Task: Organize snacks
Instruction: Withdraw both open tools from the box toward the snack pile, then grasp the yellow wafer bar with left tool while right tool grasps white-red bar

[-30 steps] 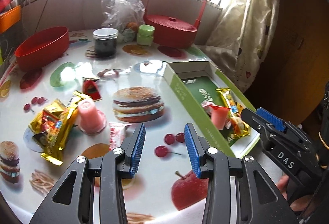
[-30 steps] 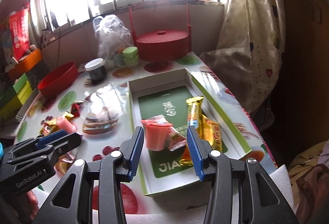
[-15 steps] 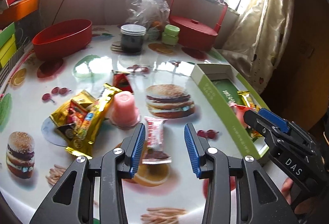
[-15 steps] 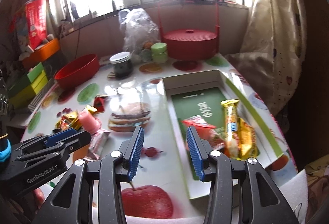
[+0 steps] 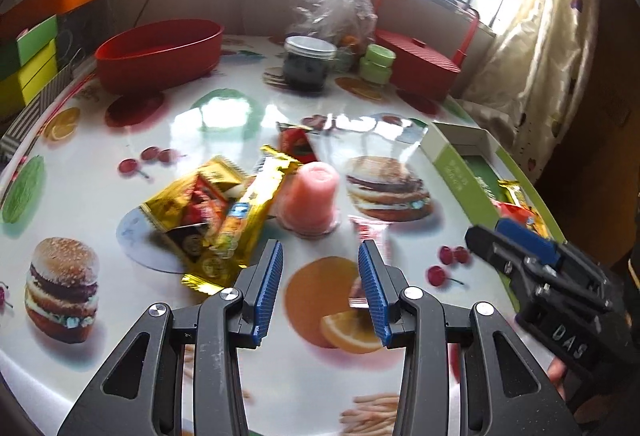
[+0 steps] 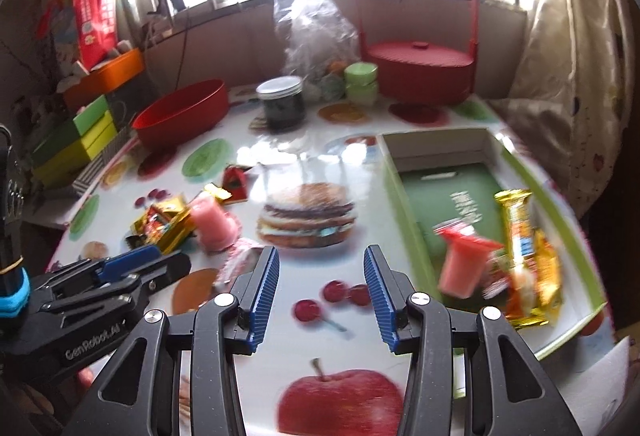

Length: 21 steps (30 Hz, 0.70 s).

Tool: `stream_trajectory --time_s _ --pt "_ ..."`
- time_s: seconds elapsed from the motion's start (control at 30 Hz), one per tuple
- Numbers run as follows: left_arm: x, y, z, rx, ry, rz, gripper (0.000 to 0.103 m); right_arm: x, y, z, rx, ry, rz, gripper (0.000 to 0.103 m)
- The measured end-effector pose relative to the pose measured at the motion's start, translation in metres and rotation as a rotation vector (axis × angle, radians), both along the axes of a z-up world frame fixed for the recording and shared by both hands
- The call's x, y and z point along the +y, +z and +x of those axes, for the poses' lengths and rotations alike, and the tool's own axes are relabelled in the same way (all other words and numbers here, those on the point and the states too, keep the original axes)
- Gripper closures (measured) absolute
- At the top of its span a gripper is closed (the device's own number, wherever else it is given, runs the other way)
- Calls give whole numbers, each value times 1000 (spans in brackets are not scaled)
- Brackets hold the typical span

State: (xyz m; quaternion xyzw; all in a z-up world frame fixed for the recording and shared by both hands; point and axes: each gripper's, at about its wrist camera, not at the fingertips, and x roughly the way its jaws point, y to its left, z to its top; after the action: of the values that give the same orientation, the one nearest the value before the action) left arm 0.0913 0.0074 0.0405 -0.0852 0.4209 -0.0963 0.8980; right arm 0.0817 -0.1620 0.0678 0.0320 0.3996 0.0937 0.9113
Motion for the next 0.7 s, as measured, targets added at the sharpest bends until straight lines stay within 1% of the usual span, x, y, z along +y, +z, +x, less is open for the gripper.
stream_trajectory --time_s 0.13,0.27,0.4,0.53,0.7 --pt "15 -3 1 4 31 6 62 16 -11 6 32 35 0 59" --pt "27 -6 3 10 57 5 62 30 -20 15 69 75 11 56" --pt "40 -11 6 21 83 9 62 39 -25 23 85 87 31 55" --pt "45 -18 9 37 76 11 62 46 -31 30 118 96 35 53" --pt "45 -20 12 40 63 18 62 52 -36 34 127 101 16 52"
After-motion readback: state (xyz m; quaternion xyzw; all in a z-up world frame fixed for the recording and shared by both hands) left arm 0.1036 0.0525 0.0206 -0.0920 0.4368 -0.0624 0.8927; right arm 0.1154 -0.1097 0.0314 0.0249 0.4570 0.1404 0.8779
